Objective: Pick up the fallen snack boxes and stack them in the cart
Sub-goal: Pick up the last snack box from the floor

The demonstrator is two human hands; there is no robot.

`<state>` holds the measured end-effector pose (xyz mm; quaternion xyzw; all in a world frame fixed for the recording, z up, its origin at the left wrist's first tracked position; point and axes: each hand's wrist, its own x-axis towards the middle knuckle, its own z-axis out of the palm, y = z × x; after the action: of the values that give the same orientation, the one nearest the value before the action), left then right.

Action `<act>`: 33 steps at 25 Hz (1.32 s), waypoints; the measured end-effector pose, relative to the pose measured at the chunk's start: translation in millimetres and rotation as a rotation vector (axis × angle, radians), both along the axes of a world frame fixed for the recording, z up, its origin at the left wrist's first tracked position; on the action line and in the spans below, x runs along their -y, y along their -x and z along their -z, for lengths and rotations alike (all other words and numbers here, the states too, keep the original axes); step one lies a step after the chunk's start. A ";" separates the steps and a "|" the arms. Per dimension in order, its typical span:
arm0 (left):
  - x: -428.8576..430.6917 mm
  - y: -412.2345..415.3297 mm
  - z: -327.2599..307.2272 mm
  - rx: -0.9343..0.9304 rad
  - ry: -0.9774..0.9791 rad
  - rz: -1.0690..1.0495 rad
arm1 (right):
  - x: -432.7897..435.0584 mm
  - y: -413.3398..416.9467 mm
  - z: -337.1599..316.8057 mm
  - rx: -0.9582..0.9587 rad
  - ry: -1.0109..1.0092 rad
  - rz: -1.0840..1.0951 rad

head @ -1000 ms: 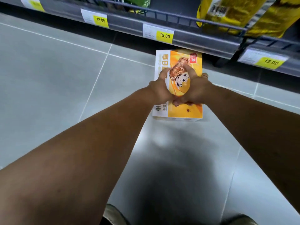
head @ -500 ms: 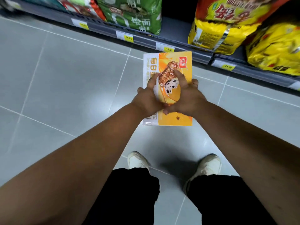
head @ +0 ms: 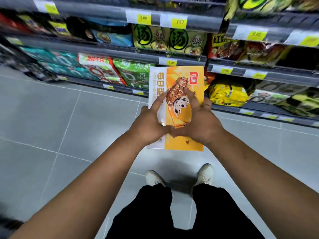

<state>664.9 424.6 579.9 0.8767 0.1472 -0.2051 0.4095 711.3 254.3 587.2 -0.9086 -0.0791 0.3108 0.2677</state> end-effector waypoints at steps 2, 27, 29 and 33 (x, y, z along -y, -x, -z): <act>12.4 1.6 -53.5 0.050 -0.021 0.058 | 12.0 8.6 -52.5 0.085 0.010 0.039; 578.9 -56.0 -275.7 0.602 0.038 0.936 | 551.4 106.4 -289.7 0.542 0.139 0.938; 621.2 -67.7 -274.0 0.601 0.058 0.997 | 584.7 105.3 -288.3 0.535 0.137 1.003; 715.4 -100.6 -269.4 0.615 0.113 1.103 | 659.4 88.1 -286.8 0.548 0.205 1.121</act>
<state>765.5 -290.8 849.3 0.8193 -0.4619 -0.1321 0.3128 623.2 -405.1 874.0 -0.8796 0.3734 -0.1145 0.2715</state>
